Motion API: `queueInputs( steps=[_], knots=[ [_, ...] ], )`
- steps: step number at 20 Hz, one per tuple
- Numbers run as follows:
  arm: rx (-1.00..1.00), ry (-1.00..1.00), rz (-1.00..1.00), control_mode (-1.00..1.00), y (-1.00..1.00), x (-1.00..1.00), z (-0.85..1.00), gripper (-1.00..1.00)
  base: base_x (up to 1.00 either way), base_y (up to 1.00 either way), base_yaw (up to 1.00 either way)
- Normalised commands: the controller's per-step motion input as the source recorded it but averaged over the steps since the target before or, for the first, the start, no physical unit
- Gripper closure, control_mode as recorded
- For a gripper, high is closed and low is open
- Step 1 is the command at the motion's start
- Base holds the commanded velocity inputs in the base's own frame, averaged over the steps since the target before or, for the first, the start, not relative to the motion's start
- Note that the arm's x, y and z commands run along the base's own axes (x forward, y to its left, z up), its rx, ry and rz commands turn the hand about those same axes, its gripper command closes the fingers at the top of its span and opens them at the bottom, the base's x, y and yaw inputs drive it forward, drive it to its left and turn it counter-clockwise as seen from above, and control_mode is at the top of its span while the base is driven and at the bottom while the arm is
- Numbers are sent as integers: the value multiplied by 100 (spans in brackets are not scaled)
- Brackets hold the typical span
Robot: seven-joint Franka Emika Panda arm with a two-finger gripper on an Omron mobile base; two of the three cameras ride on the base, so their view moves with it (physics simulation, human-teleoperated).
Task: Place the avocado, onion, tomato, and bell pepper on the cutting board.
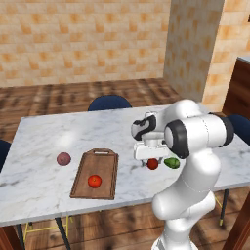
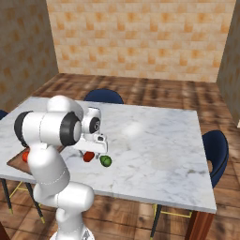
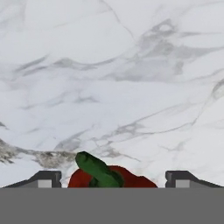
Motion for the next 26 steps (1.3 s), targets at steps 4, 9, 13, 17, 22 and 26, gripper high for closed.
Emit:
queueInputs(
  steps=[4,9,13,17,22,26],
  knots=[
    [1,1,0,-100,1,-9,-6,100,0,0,0],
    [3,0,0,-100,0,-23,0,100,0,0,0],
    [5,0,0,-100,19,-11,28,100,0,0,0],
    [4,0,0,-100,63,0,58,100,0,0,0],
    [6,-1,2,-100,78,7,58,100,0,0,0],
    [4,0,3,-100,64,8,33,100,0,0,0]
  ],
)
